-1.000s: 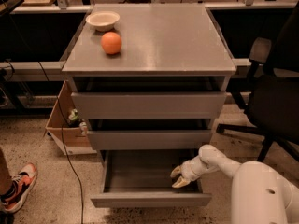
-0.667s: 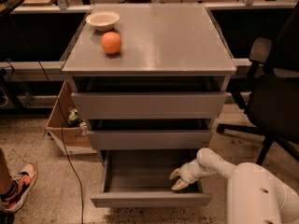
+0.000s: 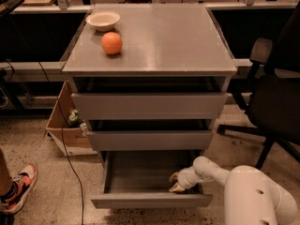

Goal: Open bottom drawer

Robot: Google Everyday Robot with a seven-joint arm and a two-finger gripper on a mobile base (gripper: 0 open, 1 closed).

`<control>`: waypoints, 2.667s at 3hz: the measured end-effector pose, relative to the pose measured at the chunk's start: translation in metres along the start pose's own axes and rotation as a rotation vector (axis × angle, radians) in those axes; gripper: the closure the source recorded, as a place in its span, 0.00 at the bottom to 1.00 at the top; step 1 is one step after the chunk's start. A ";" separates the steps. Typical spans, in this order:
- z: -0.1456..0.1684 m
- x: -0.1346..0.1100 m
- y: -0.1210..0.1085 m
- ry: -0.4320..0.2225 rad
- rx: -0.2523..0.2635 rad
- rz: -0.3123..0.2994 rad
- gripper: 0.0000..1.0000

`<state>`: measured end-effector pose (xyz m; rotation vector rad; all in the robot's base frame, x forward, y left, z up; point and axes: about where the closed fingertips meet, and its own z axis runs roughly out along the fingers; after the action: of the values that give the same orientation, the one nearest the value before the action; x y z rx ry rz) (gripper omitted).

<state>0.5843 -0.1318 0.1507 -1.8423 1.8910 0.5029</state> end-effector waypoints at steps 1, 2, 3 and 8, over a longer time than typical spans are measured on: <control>0.021 -0.007 0.004 -0.039 -0.011 0.052 0.58; 0.047 -0.028 0.017 -0.071 -0.080 0.056 0.57; 0.054 -0.050 0.030 -0.089 -0.130 0.032 0.54; -0.052 -0.080 0.021 -0.134 -0.016 0.009 0.00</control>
Offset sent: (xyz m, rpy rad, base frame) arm -0.0218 0.0775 -0.0359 0.1013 0.1571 0.0310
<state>0.5601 -0.0922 0.2369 -1.7641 1.8118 0.6301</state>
